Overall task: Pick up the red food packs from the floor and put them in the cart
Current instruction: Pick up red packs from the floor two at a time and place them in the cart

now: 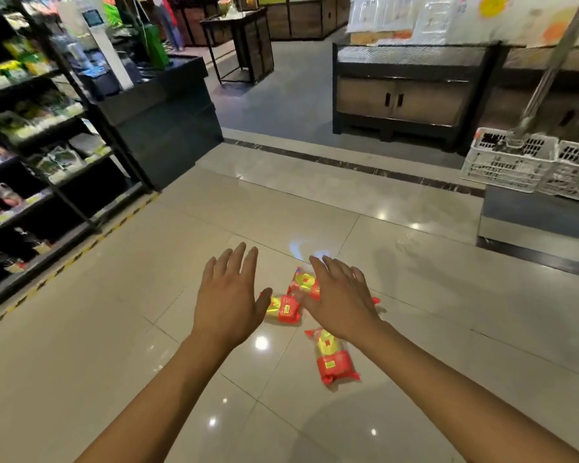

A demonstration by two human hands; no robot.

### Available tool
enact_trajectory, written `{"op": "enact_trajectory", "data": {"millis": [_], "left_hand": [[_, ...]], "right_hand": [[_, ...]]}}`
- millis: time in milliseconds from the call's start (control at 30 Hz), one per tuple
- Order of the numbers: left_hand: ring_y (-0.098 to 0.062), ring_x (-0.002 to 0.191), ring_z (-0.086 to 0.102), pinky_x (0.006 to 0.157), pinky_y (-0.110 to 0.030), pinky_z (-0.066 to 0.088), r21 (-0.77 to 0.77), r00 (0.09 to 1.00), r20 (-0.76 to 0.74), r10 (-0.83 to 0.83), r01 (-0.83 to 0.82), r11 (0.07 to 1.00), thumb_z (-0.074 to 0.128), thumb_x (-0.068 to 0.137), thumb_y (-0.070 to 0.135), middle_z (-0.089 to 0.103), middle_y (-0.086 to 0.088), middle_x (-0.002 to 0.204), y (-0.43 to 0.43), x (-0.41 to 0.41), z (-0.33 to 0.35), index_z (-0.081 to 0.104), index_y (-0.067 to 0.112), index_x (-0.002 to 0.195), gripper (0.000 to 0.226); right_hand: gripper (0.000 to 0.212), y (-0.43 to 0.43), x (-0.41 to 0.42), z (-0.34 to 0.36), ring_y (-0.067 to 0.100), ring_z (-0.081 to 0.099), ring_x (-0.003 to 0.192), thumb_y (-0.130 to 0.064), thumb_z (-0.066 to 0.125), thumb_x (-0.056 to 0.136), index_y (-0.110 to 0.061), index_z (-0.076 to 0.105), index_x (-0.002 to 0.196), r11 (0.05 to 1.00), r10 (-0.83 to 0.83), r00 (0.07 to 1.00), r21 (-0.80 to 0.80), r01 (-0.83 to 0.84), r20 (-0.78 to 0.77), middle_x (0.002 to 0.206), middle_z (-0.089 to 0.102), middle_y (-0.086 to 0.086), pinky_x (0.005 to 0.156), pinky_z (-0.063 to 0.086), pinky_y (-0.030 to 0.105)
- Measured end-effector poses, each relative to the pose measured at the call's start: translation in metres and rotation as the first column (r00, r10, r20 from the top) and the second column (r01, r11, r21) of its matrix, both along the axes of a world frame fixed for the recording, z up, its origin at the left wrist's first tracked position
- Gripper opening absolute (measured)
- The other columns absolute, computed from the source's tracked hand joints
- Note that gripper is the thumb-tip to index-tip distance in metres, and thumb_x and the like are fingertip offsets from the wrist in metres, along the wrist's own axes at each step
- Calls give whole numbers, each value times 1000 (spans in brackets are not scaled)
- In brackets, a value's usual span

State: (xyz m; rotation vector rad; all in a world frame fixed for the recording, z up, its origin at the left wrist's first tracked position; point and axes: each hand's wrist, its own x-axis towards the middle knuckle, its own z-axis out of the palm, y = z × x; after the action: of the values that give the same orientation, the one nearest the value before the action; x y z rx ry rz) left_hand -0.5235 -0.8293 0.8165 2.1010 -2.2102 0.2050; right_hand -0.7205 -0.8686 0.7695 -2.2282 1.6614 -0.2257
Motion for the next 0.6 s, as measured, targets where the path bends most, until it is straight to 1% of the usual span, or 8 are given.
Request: {"op": "enact_trajectory", "data": {"millis": [100,200,233,267,333,400,500,600], "left_hand": [[-37,146,40,120,-51,29,51,997,-32,-70,71,996,54,96,52,40,-15,161,-63,18,-25,39,10,155,74],[-41,137,49,114,-55,38,83,984,-50,-173,176,981,35,91,57,50,-19,153,-130,42,-57,48,6,149,78],[-41,135,51,112,-56,40,88,977,-62,-205,210,974,34,90,58,52,-20,151,-155,51,-70,50,6,147,79],[-41,135,51,112,-55,40,104,970,-73,-231,238,966,36,90,57,52,-20,151,-180,61,-83,50,6,147,78],[-41,137,49,113,-55,40,172,955,-87,-285,296,939,53,92,51,50,-19,152,-227,80,-108,48,7,149,72],[-42,134,52,110,-55,42,211,934,-104,-343,358,910,66,88,45,53,-21,149,-271,98,-130,50,5,146,72],[-41,134,52,111,-55,41,298,913,-129,-388,409,863,64,88,47,52,-19,151,-330,123,-166,50,7,147,73],[-39,141,45,116,-52,35,408,889,-89,-449,444,798,64,92,46,46,-17,156,-383,139,-220,43,9,153,74]], "right_hand": [[81,-47,10,-22,26,20,156,-68,40,98,-23,19,163,996,-68,997,50,70,-41,170,23,7,125,16,47],[82,-95,20,-44,26,21,156,-68,41,98,-23,18,163,980,-168,983,94,174,-73,170,22,9,125,15,46],[82,-112,25,-53,27,21,156,-66,42,99,-23,17,163,972,-202,974,103,212,-101,170,22,9,125,15,46],[81,-130,30,-62,27,22,155,-64,43,99,-22,17,163,963,-231,964,112,245,-130,170,22,9,125,15,45],[81,-159,42,-77,27,23,154,-62,45,99,-22,18,163,934,-295,941,157,321,-168,169,25,9,124,15,45],[81,-186,54,-92,27,27,153,-62,48,98,-22,21,163,891,-376,910,201,406,-173,167,30,7,123,19,44],[79,-221,69,-124,25,35,149,-63,50,96,-22,27,160,838,-455,869,237,492,-194,162,38,4,119,25,42],[74,-246,77,-174,27,46,140,-59,54,96,-21,34,156,766,-531,821,295,571,-209,154,49,5,112,33,42]]}}
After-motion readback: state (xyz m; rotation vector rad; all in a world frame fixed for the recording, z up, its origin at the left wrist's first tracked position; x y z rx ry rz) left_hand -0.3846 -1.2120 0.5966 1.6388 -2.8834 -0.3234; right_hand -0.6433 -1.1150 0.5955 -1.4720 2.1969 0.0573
